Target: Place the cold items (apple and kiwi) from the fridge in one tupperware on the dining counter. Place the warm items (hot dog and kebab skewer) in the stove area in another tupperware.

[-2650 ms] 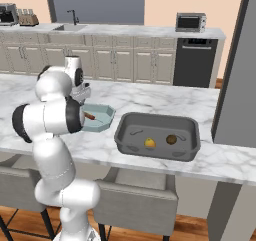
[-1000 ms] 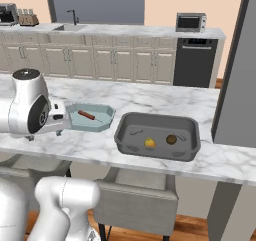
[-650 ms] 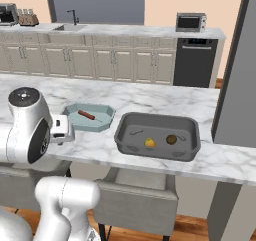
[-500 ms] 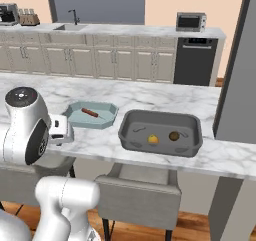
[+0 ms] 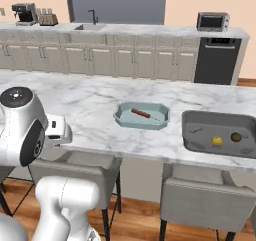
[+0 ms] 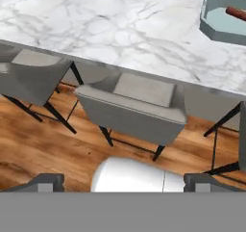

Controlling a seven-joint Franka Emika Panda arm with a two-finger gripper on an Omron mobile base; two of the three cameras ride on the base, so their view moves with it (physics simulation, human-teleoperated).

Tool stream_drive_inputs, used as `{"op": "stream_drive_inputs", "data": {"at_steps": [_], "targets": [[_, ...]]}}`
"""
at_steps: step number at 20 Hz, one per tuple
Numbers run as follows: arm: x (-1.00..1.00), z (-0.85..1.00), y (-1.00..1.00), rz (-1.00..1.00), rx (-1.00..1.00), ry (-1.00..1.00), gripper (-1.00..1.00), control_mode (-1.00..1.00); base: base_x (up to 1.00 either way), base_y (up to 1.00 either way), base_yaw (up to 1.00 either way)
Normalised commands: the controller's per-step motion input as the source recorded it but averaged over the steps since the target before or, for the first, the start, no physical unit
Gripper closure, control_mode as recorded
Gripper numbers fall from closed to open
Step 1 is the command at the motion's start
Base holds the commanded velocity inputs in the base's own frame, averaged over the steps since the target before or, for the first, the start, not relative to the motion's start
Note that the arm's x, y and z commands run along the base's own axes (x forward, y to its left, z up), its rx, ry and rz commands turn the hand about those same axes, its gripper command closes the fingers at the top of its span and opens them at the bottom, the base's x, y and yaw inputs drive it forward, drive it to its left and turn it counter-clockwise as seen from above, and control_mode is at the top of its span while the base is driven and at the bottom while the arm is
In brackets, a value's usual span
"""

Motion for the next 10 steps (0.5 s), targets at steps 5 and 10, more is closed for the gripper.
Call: {"op": "stream_drive_inputs", "data": {"at_steps": [5,10], "targets": [[0.00,0.00,0.00,0.00,0.00,0.00,-1.00,1.00,-0.12,1.00,0.04],[0.00,0.00,0.00,0.00,0.00,0.00,-1.00,1.00,-0.69,1.00,0.11]]}}
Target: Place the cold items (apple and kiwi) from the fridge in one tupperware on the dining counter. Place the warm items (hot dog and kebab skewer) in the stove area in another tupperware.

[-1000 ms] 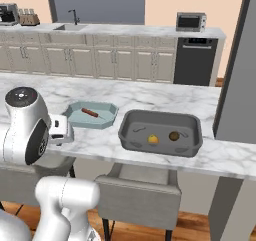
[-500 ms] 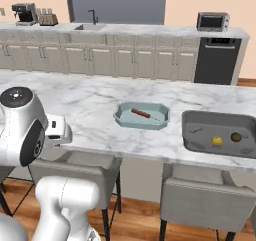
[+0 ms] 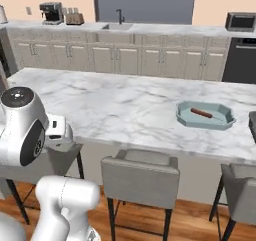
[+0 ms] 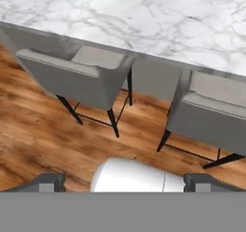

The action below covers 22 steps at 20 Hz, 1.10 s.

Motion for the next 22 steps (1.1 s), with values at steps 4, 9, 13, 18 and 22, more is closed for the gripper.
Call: {"op": "stream_drive_inputs", "data": {"at_steps": [4,9,13,18,22], "targets": [[0.00,0.00,0.00,0.00,0.00,0.00,-1.00,1.00,-0.64,1.00,0.14],[0.00,0.00,0.00,0.00,0.00,0.00,-1.00,1.00,-0.41,1.00,0.09],[0.00,0.00,0.00,0.00,0.00,0.00,-1.00,1.00,-0.24,1.00,0.05],[0.00,0.00,0.00,0.00,0.00,0.00,-1.00,1.00,-0.07,1.00,0.02],[0.00,0.00,0.00,0.00,0.00,0.00,-1.00,1.00,0.00,1.00,0.00]]}}
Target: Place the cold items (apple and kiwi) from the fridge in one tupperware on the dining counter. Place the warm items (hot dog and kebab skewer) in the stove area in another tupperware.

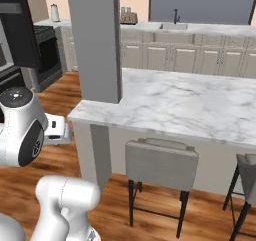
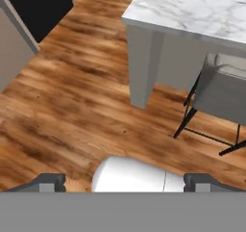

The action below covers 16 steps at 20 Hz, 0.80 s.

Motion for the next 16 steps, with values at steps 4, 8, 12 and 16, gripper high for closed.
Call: {"op": "stream_drive_inputs", "data": {"at_steps": [4,8,12,16], "targets": [[0.00,0.00,0.00,0.00,0.00,0.00,-1.00,1.00,0.02,1.00,0.00],[0.00,0.00,0.00,0.00,0.00,0.00,-1.00,1.00,0.16,1.00,0.00],[0.00,0.00,0.00,0.00,0.00,0.00,-1.00,1.00,0.47,1.00,0.00],[0.00,0.00,0.00,0.00,0.00,0.00,-1.00,1.00,0.85,0.99,-0.11]]}}
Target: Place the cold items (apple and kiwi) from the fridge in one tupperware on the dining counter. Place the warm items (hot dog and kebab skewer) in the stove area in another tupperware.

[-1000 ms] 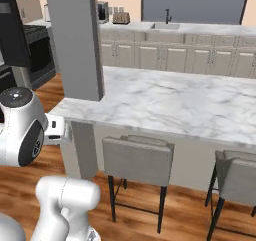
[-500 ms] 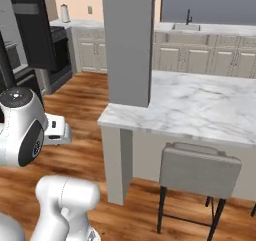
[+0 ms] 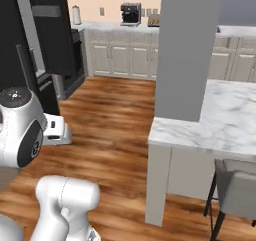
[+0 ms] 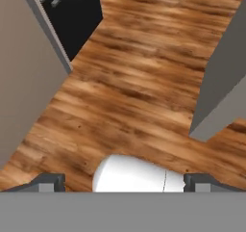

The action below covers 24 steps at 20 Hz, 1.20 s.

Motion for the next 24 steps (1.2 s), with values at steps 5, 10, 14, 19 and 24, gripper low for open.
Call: {"op": "stream_drive_inputs", "data": {"at_steps": [5,10,14,19,24], "targets": [[0.00,0.00,0.00,0.00,0.00,0.00,-1.00,1.00,0.98,0.50,-0.19],[0.00,0.00,0.00,0.00,0.00,0.00,-1.00,1.00,1.00,0.10,-0.10],[0.00,0.00,0.00,0.00,0.00,0.00,-1.00,1.00,1.00,0.00,-0.05],[0.00,0.00,0.00,0.00,0.00,0.00,-1.00,1.00,1.00,0.04,-0.02],[0.00,0.00,0.00,0.00,0.00,0.00,-1.00,1.00,1.00,0.00,0.07]]}}
